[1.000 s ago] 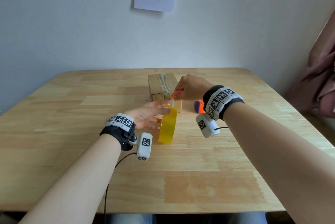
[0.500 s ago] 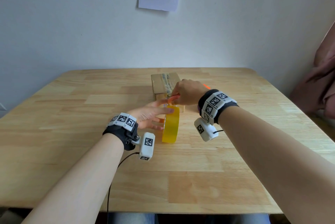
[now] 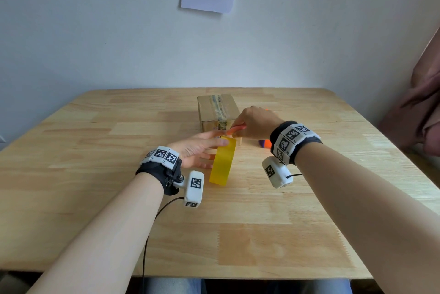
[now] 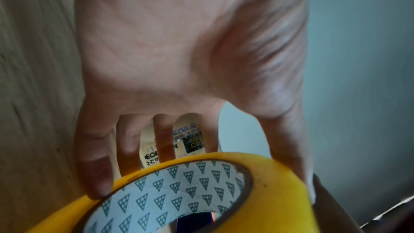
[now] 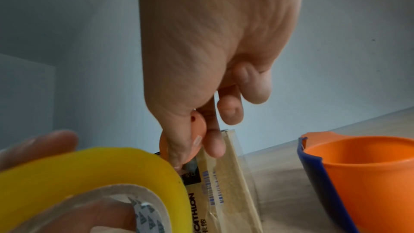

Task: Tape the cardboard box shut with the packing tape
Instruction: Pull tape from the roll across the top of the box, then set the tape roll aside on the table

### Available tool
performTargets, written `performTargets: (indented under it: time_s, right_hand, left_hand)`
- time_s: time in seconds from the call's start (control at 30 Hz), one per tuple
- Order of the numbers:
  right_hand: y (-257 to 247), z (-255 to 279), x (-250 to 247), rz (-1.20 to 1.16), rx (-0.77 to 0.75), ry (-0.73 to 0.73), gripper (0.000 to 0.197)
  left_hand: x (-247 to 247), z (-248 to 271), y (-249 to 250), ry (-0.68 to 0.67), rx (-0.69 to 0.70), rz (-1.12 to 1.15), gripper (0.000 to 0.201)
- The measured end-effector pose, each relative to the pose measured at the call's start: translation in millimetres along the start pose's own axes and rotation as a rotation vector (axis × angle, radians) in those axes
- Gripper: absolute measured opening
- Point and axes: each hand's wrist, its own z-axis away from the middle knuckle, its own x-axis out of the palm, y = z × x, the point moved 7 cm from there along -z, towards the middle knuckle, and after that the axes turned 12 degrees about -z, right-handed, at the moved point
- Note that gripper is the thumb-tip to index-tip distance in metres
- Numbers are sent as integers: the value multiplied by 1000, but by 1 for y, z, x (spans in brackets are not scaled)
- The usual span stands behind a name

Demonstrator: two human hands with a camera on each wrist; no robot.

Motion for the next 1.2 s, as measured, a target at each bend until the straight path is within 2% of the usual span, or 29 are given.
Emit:
performTargets:
  time_s: [0.17,0.3,0.43,0.5,0.57,0.7,0.77,0.87,1.0,1.07,1.2]
  right_hand:
    - [23,9,-1,8,40,11,18]
    - [32,13,0,-66,54,28,19]
    - [30,10,9,-203,109,-85,11]
    - [40,16,15,-270,178,-139,12]
    - [54,27,27,-316,266,-242,18]
    - [86,53,56,-402,449,-364,41]
    - [96,62,65,-426,504,-359,46]
    - [99,69,66,-476,566,-354,39]
    - [83,61,43,-290,572,-277,53]
    - [65,56,34,-322,541,-267,60]
    - [29,63,54,-698,569,-514,88]
  left_hand:
    - [-3,3,3,9,19,-14,74]
    - [-4,4,3,7,15,-9,67]
    - [-3,5,3,25,-2,-11,71]
    - [-3,4,4,26,-4,-11,67]
    - [-3,3,3,30,-8,-20,60]
    - [-1,3,4,43,-11,-40,68]
    - [-1,3,3,51,-14,-38,64]
    - [0,6,4,67,-19,-36,56]
    - [3,11,8,93,-12,-22,45]
    - [5,13,10,100,-1,-21,53]
    - [6,15,11,110,30,-30,83]
